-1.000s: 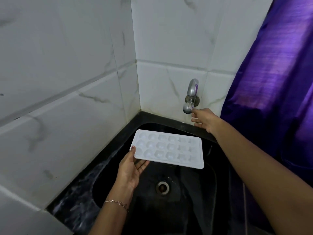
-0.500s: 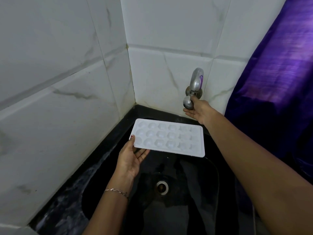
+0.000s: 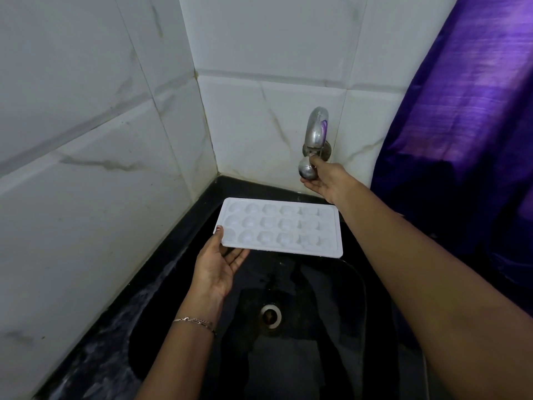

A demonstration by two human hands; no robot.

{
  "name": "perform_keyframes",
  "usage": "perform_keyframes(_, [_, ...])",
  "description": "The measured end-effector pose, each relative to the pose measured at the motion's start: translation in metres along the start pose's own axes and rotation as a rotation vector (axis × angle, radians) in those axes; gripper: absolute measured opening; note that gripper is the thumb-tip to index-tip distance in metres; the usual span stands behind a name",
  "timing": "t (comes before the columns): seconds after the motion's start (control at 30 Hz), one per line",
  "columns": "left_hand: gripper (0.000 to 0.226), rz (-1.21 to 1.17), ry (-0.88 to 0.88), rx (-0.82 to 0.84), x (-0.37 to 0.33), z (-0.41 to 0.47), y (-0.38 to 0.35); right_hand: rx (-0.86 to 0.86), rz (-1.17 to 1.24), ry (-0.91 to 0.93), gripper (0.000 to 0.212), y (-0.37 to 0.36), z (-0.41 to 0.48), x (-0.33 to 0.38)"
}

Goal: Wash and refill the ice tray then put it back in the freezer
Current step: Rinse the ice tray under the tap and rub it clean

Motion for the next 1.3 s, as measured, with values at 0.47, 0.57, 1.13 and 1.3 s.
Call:
perform_keyframes(0.47, [0.022,-0.010,0.010,-0.013,0.004,0.001,-0.002,-0.055,-0.032,0.023,0.058,0.006,-0.001,0.004])
perform_keyframes(0.57, [0.022,-0.011,0.005,-0.010,0.003,0.001,-0.002,-0.064,-0.027,0.031,0.057,0.006,-0.001,0.005])
perform_keyframes(1.13, [0.019,-0.020,0.008,-0.018,0.003,0.002,-0.008,-0.111,-0.056,0.048,0.054,0.007,-0.007,0.009])
perform_keyframes(1.3, [0.020,-0.029,0.018,-0.018,0.003,0.003,-0.010,-0.135,-0.067,0.049,0.053,0.007,-0.008,0.010])
Point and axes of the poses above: each hand's wrist, its own z-axis towards the middle knuckle, its own y-axis out of the back of the hand, x = y × z, the point moved 6 cm from there along z, towards the middle knuckle, and after that the axes turned 12 degrees about -x, right-handed, at the moved point
